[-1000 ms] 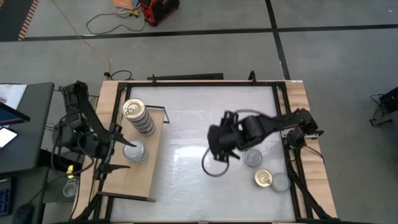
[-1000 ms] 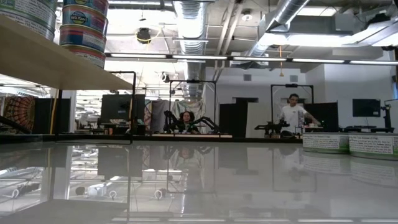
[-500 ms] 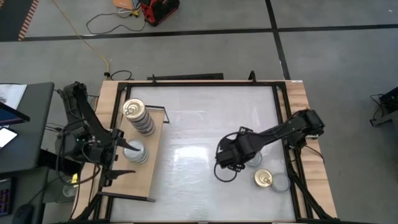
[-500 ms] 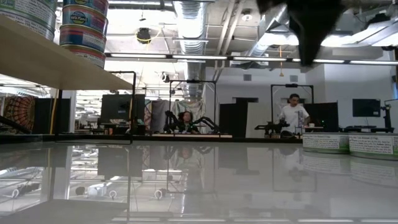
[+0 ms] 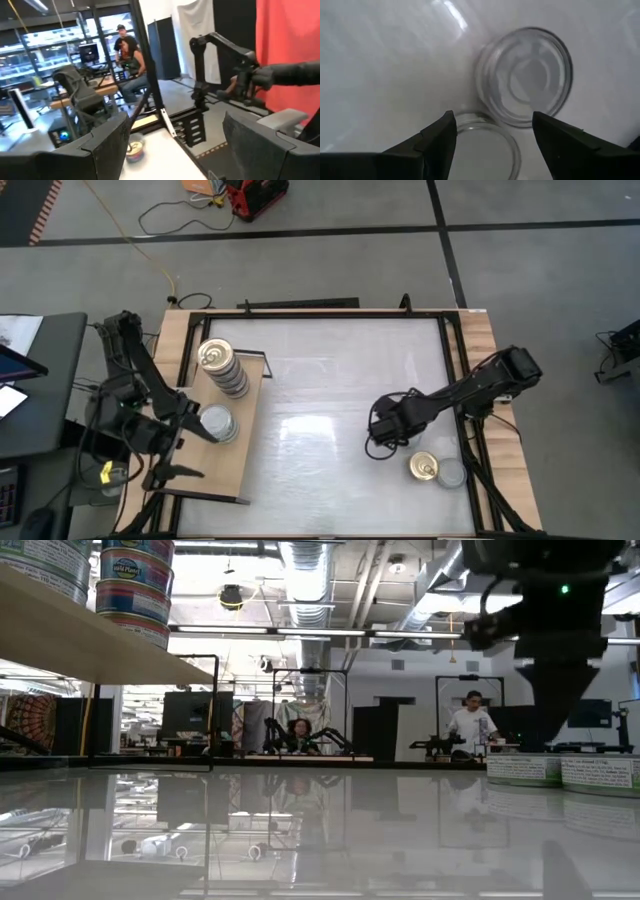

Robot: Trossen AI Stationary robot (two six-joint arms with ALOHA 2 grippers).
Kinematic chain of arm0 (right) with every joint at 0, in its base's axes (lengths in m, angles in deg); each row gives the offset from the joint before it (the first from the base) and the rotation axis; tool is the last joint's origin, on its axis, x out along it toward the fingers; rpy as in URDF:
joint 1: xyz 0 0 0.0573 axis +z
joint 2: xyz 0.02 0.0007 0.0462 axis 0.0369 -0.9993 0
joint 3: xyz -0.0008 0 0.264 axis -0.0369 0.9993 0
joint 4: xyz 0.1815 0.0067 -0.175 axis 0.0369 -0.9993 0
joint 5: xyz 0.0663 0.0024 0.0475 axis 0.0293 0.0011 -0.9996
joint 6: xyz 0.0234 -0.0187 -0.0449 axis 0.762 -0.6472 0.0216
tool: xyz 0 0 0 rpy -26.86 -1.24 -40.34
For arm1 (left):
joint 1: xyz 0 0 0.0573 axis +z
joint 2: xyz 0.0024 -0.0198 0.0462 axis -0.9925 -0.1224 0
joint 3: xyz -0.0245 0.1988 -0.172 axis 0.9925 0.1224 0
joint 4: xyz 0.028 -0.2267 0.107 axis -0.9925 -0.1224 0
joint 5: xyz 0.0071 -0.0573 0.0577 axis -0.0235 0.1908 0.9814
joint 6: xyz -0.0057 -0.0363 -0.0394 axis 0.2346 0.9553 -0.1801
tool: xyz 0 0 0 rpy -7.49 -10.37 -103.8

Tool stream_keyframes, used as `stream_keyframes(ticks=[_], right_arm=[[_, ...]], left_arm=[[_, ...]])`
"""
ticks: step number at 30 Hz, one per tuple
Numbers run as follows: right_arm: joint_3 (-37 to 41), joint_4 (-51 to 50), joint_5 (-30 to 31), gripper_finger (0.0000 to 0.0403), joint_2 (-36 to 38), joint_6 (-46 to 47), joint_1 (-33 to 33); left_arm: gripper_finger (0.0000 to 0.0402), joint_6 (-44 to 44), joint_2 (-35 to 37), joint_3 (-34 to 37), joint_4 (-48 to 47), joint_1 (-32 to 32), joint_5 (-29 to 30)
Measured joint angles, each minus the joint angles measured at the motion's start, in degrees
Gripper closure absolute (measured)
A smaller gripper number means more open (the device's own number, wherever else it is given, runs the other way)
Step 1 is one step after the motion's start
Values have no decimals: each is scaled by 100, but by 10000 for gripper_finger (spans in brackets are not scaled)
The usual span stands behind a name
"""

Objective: Stack canned seafood by type on shelf
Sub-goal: Stack the green tuna can on top of the green tuna can on the shelf

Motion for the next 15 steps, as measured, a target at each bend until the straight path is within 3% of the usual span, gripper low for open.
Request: stream_keyframes(ticks=[9,15], right_arm=[[60,305,335,113,-197,-202,-49],[78,470,319,113,-194,-415,-333]], left_arm=[[97,-6,-34,0,-313,-83,-1568],[97,-52,-382,0,-261,-81,-1456]])
